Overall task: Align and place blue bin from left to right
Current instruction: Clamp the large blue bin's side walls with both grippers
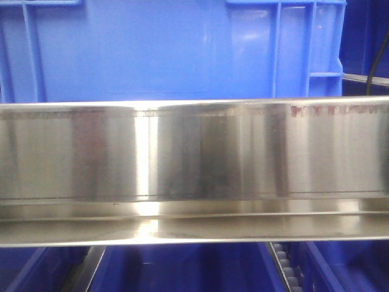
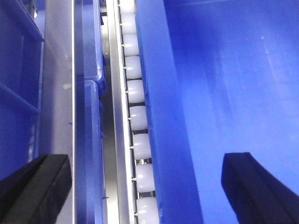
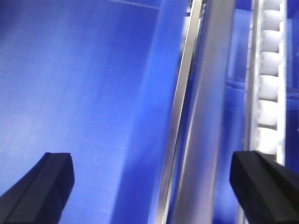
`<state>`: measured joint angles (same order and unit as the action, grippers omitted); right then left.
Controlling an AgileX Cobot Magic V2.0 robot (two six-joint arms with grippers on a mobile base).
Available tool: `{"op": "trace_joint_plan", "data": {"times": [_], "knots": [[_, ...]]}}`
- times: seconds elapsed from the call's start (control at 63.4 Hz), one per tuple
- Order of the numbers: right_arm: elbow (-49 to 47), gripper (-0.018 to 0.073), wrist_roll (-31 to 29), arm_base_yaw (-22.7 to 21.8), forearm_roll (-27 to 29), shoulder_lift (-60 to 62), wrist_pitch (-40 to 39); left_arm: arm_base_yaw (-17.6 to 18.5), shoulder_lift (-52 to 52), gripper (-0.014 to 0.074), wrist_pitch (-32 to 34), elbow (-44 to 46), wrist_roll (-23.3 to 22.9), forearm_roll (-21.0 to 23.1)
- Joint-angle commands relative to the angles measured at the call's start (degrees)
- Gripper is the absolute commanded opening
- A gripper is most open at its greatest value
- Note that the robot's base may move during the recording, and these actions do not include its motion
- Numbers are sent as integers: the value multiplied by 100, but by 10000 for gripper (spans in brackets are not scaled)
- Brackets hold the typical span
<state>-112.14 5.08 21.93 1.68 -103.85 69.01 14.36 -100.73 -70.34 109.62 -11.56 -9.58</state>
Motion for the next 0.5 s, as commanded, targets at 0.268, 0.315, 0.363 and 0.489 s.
{"op": "trace_joint_plan", "data": {"times": [0.268, 0.315, 0.363, 0.489], "knots": [[-50, 559, -5, -1, -7, 19, -306, 36, -81, 545, 38, 54, -45, 184], [-50, 559, -5, -1, 3, 19, -304, 36, -112, 545, 38, 54, -45, 246], [-50, 559, -5, -1, 3, 19, -304, 36, -139, 545, 38, 54, -45, 285], [-50, 509, -5, -1, 43, 19, -304, 36, -139, 545, 38, 54, -45, 285]]}}
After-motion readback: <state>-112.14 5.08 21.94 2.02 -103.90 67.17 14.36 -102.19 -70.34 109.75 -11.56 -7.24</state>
